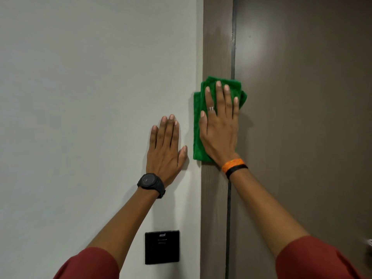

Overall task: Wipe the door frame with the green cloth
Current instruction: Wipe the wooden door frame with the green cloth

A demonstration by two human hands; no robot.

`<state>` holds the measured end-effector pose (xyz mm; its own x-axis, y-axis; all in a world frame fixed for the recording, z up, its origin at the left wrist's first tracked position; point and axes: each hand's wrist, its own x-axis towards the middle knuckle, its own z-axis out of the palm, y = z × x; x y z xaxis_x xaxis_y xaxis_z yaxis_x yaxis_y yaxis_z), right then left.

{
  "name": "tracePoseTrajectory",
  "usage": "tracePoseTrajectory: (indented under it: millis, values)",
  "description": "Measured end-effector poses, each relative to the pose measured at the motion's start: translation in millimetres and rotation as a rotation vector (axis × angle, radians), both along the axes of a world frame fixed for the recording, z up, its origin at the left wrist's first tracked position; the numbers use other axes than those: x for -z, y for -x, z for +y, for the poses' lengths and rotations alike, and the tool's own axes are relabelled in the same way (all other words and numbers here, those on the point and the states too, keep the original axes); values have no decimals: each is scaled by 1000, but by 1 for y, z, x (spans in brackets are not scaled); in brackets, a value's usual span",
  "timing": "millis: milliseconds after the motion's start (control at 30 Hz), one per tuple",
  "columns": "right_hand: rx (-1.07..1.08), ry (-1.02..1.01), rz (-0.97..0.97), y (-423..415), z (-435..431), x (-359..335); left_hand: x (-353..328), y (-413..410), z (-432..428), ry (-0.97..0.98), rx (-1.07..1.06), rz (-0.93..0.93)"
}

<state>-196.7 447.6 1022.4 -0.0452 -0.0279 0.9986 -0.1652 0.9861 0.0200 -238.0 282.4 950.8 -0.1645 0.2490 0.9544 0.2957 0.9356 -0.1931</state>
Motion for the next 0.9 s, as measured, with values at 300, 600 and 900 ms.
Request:
tracePoseTrajectory:
  millis: [300,600,900]
  values:
    - [-29,-15,48,5,4,-32,5,1,2,6,-1,8]
    - [-129,32,42,4,2,75,63,-1,7,42,2,-25]
    - [-68,0,8,10,6,37,56,1,10,29,-6,3]
